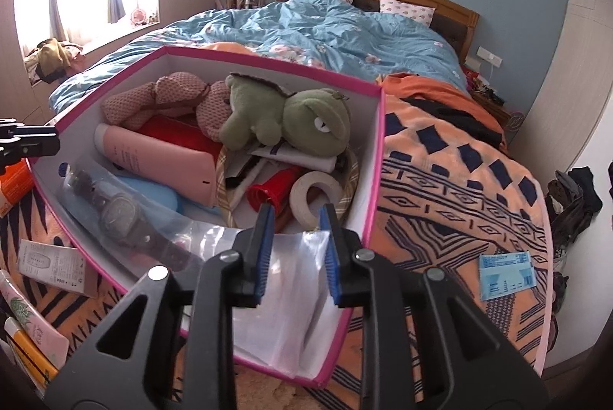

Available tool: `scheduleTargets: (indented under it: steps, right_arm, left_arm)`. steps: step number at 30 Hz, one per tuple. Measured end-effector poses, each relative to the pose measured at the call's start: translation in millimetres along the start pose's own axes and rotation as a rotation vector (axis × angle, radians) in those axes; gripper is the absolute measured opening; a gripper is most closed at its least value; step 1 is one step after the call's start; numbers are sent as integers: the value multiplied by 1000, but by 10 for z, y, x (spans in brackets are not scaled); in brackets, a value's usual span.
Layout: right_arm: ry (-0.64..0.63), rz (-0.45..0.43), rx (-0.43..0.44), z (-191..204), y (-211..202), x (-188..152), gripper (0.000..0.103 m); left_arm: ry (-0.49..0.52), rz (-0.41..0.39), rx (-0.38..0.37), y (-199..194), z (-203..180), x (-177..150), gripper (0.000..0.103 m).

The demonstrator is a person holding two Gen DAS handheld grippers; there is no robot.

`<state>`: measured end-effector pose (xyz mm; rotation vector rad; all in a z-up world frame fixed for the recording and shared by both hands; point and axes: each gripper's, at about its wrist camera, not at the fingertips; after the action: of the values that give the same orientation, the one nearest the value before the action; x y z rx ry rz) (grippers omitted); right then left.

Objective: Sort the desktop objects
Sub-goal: 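Open both tools to release the watch bag in the box, then move both tools down to the beige teddy bear beside the box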

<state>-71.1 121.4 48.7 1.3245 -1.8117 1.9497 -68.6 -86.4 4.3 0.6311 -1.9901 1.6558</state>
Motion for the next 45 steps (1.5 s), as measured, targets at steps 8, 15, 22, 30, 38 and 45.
scheduleTargets:
  steps: [8,15,22,30,38,45]
  right_arm:
    - [15,-20,-30,-87,-94,6,25]
    - [-13,-20,71,-23,-220,-64,25]
    - [-3,45,96,58,-47,-126,25]
    - [99,-45,173,-171,-433,-333,27]
    - [254,5,229,-461,-768,-1040,34]
    - [366,84,270,-536,-674,-1465,34]
  left_arm:
    - [-1,-2,-7,-16,-3,-17,22]
    - [22,-38,-22,-132,-102,-44,35]
    - [98,-83,-100,-322,-376,-146,42]
    - [263,-76,-253,-450,-913,-368,43]
    - [376,79,-356,-7,-1515,-513,43]
    - [395,187,-364,359,-1760,-550,43]
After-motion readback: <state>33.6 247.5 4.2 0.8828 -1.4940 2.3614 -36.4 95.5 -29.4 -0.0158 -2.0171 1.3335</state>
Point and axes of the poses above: each gripper's, at about its wrist camera, not at the fingertips, and y roughly the way its jaws point, z to its left, x to its top, and after that the axes turned 4 degrees about z, right-handed
